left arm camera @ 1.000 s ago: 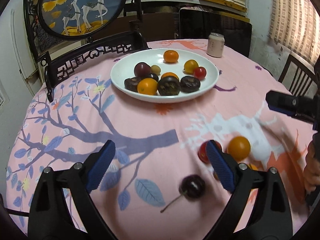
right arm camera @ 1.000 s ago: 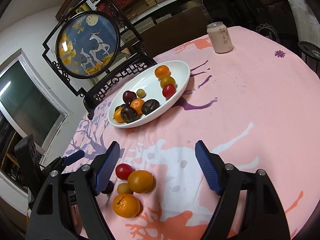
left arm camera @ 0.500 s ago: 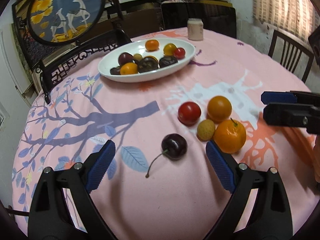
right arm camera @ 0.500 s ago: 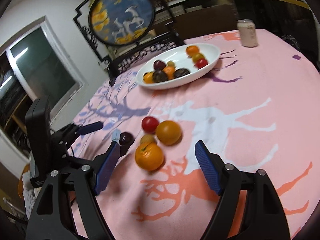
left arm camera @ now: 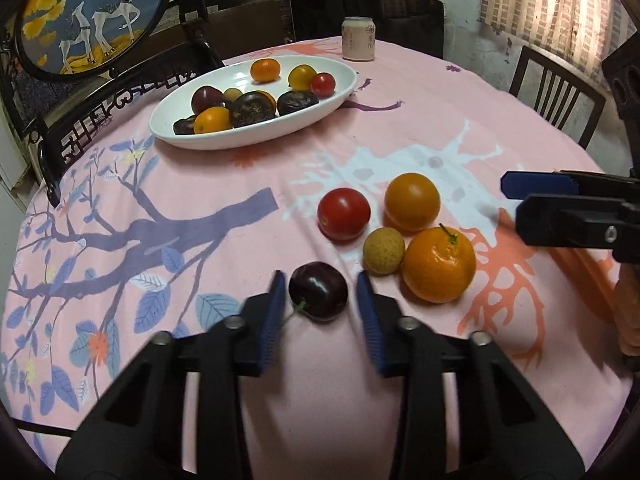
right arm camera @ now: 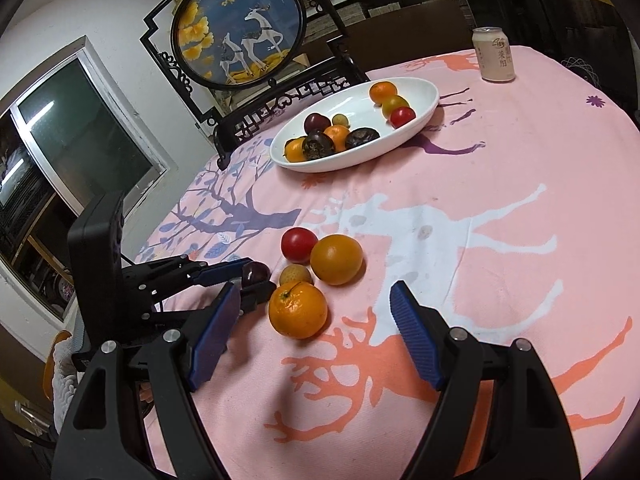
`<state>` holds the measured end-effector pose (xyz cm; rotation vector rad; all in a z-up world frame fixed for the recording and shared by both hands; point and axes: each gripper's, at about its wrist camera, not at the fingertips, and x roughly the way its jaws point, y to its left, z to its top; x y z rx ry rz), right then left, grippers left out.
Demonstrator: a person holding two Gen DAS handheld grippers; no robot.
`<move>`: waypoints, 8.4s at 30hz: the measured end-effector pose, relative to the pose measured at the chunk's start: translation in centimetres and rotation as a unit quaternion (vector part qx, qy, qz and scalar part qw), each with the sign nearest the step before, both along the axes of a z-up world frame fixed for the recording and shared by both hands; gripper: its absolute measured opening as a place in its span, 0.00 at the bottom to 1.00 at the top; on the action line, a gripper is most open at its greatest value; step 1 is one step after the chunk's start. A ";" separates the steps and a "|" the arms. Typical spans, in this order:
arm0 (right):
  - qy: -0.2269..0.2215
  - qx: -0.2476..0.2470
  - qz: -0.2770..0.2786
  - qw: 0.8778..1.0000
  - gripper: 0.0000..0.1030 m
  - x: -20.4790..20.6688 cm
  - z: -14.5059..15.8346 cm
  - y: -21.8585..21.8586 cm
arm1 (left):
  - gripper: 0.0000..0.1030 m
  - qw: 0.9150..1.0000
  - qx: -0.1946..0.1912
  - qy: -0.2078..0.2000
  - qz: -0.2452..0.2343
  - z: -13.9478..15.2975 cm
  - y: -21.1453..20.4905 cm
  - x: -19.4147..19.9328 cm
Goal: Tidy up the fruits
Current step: 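Grasp the dark cherry with the left tool while the right tool grasps a mandarin, then place the cherry and mandarin on the white plate and open both tools, then move both open tools back toward the remaining fruits on the cloth, then grasp an orange with the right tool while the left tool grasps a red tomato, then lower the orange and tomato onto the white plate and open both tools, then grasp the last small yellow-brown fruit with the right tool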
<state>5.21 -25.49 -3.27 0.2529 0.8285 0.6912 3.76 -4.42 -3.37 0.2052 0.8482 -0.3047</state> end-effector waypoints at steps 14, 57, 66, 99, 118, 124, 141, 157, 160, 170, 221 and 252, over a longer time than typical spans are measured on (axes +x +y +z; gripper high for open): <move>0.002 -0.093 0.050 0.994 0.51 -0.5 -2.0 5.0 | 0.29 0.999 -0.006 0.003 0.051 0.2 2.0 0.7; -0.061 -0.024 -0.101 0.993 0.72 8.8 2.8 -0.3 | 0.94 0.983 -0.041 -0.045 0.170 3.8 5.1 9.6; -0.054 0.001 -0.138 0.989 0.90 6.2 2.6 -3.3 | 0.98 0.992 0.017 -0.051 0.112 2.3 1.2 5.0; -0.052 0.001 -0.135 0.989 0.90 6.3 2.7 -3.4 | 0.98 0.988 0.008 -0.055 0.141 2.9 4.2 4.8; -0.048 0.005 -0.134 0.990 0.90 6.3 2.7 -3.4 | 0.98 0.993 0.036 -0.045 0.104 1.7 1.8 5.9; -0.049 0.008 -0.132 0.990 0.90 6.2 2.8 -3.3 | 0.98 0.979 -0.044 -0.023 0.197 2.3 7.8 6.2; -0.008 -0.053 0.016 0.998 0.62 4.3 0.1 2.2 | 0.98 0.988 0.023 -0.066 0.138 2.8 3.6 5.2; 0.007 -0.050 0.002 0.999 0.36 5.0 -0.7 2.1 | 0.98 0.993 0.012 -0.056 0.108 2.5 2.7 4.9; -0.023 -0.029 -0.061 0.997 0.36 5.4 1.2 -1.0 | 0.98 0.995 0.008 -0.066 0.079 2.7 1.7 4.3; -0.006 0.010 -0.093 0.996 0.36 6.1 1.6 -3.6 | 0.77 0.997 0.035 -0.063 -0.016 1.8 -4.1 3.9; -0.019 0.009 -0.099 0.995 0.62 16.0 2.7 2.1 | 0.79 0.977 -0.122 -0.044 0.172 5.7 6.8 16.2; -0.054 -0.153 0.062 0.985 0.44 1.2 -1.9 8.1 | 0.94 0.955 -0.126 -0.005 0.268 3.3 11.1 6.9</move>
